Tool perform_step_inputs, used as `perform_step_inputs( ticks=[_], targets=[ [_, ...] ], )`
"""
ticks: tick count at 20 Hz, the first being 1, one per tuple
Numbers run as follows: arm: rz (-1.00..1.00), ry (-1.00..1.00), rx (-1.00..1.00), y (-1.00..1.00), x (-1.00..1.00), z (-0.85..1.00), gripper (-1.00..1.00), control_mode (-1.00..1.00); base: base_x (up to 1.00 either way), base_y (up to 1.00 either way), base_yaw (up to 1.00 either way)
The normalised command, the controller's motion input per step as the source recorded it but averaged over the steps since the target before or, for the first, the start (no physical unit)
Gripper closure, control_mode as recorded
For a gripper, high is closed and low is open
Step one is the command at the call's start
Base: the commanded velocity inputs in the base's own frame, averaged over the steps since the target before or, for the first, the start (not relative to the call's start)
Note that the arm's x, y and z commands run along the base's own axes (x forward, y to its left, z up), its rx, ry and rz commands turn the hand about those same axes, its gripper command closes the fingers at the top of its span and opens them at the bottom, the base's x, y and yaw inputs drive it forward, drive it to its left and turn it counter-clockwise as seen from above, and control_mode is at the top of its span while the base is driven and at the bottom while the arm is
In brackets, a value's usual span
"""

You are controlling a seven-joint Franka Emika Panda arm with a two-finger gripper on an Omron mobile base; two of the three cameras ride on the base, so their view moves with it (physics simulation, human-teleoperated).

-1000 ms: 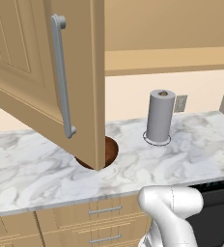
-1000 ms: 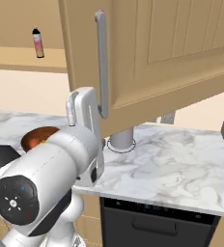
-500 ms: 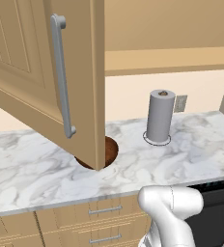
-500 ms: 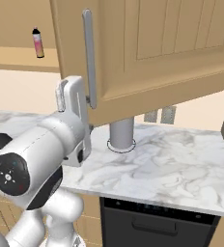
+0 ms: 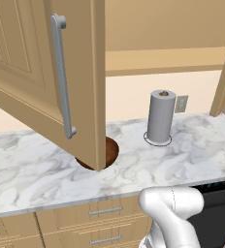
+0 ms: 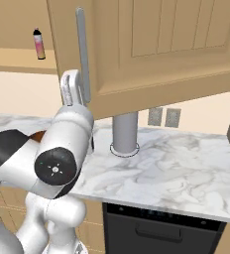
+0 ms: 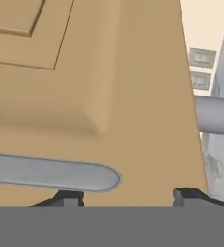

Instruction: Open the cabinet. Pick the orange and apple from the cabinet and place them into the bowl. Then close the cabinet.

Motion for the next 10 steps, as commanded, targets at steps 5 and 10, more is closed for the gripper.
perform_step_inputs(
  ticks=[5,10],
  targets=[
    [0.12,-0.15,0.0,-0.02,0.75,0.0,-1.0,-1.0,0.0,0.0,0.0],
    [0.1,-0.19,0.0,0.0,0.65,0.08,-1.0,-1.0,0.0,0.0,0.0]
  ],
)
